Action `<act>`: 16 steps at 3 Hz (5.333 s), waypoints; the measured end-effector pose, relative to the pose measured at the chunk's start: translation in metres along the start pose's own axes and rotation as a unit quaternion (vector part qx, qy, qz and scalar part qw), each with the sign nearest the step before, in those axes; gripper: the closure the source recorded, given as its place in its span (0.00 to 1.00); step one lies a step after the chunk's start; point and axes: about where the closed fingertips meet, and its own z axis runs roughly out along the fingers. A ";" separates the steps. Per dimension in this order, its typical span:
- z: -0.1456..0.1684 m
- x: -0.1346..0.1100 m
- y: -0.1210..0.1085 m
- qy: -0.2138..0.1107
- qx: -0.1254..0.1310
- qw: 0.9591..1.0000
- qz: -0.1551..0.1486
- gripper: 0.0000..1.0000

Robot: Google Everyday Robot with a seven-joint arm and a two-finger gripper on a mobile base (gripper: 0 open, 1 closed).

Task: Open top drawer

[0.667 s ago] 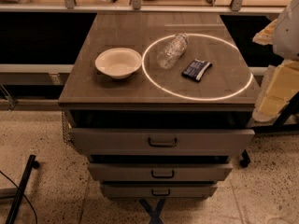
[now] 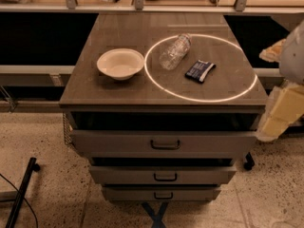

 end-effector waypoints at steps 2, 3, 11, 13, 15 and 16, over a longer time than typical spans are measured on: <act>0.089 0.031 0.042 -0.081 -0.026 0.996 0.031 0.00; 0.090 0.030 0.042 -0.086 -0.021 0.996 0.033 0.00; 0.216 0.009 0.089 -0.199 -0.096 0.975 0.003 0.00; 0.249 0.018 0.064 -0.217 -0.087 0.971 0.037 0.00; 0.261 0.014 0.035 -0.239 -0.079 0.967 0.044 0.00; 0.266 0.014 0.034 -0.237 -0.085 0.967 0.042 0.00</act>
Offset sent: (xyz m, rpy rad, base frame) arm -0.0252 -0.0052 -0.1596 0.3181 0.0052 -0.0222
